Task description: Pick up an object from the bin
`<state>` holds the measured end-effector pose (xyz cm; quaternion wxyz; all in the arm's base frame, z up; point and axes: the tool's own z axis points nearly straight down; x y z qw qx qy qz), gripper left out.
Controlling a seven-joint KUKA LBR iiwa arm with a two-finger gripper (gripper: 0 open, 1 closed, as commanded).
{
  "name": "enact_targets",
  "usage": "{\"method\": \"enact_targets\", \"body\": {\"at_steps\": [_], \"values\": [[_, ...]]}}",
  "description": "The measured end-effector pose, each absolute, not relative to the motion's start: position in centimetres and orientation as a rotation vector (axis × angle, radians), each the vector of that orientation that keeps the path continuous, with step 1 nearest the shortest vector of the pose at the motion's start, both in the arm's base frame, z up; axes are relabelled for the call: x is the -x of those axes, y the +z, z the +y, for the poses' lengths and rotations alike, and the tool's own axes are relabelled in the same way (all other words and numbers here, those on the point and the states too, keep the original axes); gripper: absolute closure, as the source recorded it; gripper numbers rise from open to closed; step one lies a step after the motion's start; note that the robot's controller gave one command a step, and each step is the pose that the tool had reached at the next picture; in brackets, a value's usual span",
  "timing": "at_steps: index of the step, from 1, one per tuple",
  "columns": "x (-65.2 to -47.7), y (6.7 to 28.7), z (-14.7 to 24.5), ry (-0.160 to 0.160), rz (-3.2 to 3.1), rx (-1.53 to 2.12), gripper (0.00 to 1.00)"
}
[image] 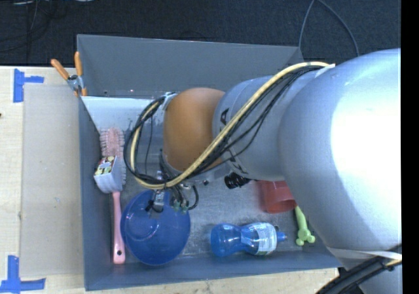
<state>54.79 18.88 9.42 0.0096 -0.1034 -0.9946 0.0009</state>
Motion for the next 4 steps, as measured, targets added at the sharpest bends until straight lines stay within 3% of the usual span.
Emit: {"method": "enact_targets", "body": {"at_steps": [2, 4], "values": [[-54.9, 15.6, 18.8, 0.003, -3.11, 0.322, 1.0], [-55.0, 19.2, 18.8, -0.001, -3.114, 0.321, 1.0]]}}
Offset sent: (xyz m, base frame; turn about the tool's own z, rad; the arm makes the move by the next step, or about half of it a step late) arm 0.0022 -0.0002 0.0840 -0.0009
